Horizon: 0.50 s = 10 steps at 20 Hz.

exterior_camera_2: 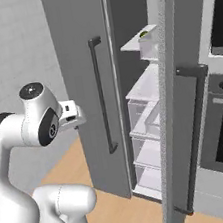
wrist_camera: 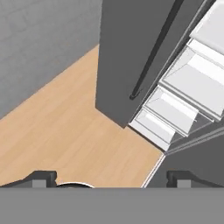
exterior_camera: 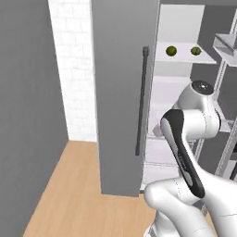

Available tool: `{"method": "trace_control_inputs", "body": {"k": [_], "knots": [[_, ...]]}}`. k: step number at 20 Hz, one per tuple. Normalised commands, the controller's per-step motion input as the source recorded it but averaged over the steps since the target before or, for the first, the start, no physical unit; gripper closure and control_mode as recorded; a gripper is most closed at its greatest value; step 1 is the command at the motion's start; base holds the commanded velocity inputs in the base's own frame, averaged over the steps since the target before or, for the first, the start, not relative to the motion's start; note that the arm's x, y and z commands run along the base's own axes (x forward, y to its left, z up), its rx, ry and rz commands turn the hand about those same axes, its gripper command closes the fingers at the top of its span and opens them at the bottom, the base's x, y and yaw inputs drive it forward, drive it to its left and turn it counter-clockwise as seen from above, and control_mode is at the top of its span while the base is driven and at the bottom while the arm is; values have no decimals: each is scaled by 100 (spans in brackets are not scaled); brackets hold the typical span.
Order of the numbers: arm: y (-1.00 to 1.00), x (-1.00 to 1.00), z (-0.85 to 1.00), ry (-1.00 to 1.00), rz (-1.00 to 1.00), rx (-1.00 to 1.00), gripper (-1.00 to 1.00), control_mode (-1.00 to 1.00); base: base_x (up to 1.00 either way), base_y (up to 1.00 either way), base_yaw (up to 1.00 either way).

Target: Place one lime and one chicken drumstick in each tupperware on the nearby counter, to pack two identical lunches.

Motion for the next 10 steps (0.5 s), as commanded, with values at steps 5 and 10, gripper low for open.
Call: {"method": "trace_control_inputs", "body": {"k": [5,10], "knots": [[0,0,0,0,0,0,-100,100,73,96,-39],[0,0,0,0,0,0,-100,100,0,17,-84]]}}
